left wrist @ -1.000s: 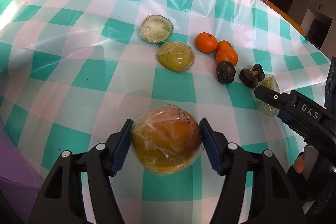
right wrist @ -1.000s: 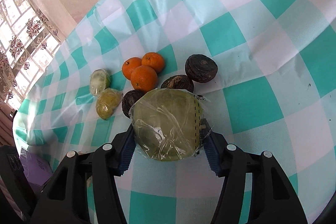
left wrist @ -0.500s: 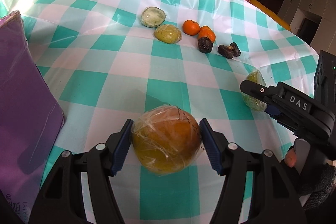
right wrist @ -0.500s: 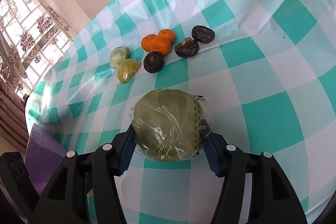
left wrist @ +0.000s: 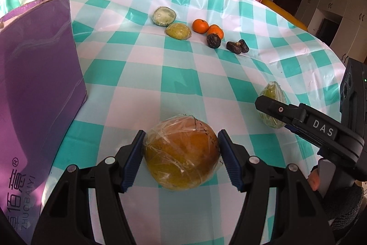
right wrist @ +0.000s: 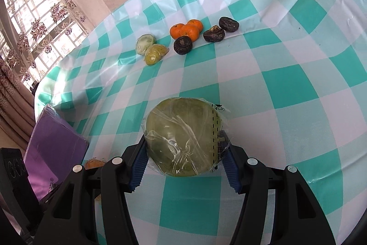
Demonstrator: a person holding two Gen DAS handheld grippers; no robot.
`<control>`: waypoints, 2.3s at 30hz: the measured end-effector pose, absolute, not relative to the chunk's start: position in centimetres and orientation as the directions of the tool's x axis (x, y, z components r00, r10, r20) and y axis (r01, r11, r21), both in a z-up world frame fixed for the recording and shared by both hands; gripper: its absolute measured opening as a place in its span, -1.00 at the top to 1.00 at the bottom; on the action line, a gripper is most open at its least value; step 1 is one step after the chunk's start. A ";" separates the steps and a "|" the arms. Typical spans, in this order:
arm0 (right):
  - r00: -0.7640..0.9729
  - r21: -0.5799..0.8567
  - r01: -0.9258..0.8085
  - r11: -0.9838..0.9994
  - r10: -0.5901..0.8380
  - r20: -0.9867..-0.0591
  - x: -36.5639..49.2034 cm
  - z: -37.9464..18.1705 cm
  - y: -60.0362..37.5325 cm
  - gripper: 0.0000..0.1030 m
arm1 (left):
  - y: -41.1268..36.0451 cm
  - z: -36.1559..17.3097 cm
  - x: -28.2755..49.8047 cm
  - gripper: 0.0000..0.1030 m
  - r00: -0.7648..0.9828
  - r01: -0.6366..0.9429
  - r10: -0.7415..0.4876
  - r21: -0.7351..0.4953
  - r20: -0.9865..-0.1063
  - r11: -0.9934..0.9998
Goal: Organize fruits
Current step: 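Carry the grapefruit with the left tool while the right tool carries the green fruit to the box, then open the left tool over the box while the right tool releases the green fruit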
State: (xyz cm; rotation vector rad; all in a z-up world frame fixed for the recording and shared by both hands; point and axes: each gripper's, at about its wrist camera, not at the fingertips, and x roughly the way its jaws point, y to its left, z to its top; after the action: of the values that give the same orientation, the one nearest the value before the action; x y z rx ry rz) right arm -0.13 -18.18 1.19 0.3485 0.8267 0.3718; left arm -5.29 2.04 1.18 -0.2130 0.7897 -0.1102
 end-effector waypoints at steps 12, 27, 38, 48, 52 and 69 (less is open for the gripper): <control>0.588 0.423 -0.250 0.871 0.484 -0.648 -3.0 1.1 -17.2 -0.12 | 1.9 1.4 -7.2 -0.24 0.708 0.047 -0.184 -0.215 -0.682 0.976; 0.564 0.427 -0.316 0.847 0.530 -0.633 -6.2 1.6 -15.9 -0.12 | 1.5 2.1 -11.7 -0.24 0.771 0.058 -0.117 -0.114 -0.626 0.992; 0.594 0.392 -0.469 0.791 0.611 -0.523 -9.5 6.9 -11.0 -0.12 | 4.9 9.2 -19.2 -0.24 0.906 -0.051 0.021 -0.059 -0.424 0.997; 0.538 0.325 -0.642 0.694 0.710 -0.454 -12.0 12.0 -2.7 -0.12 | 12.6 13.4 -24.3 -0.25 0.905 -0.303 0.249 -0.112 -0.345 0.946; 0.506 0.286 -0.702 0.652 0.739 -0.444 -12.8 13.5 1.4 -0.13 | 15.8 13.2 -26.0 -0.25 0.868 -0.397 0.326 -0.130 -0.376 0.908; 0.510 -0.138 -0.787 0.602 0.508 -0.694 -11.2 10.8 15.3 -0.13 | 22.8 9.3 -23.7 -0.25 0.642 -0.540 0.457 0.060 -0.615 0.840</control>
State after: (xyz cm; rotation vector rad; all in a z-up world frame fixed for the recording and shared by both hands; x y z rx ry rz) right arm -11.24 15.33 10.80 -0.4748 0.6555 0.8155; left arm -23.67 22.81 9.28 -0.1334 0.6628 0.5697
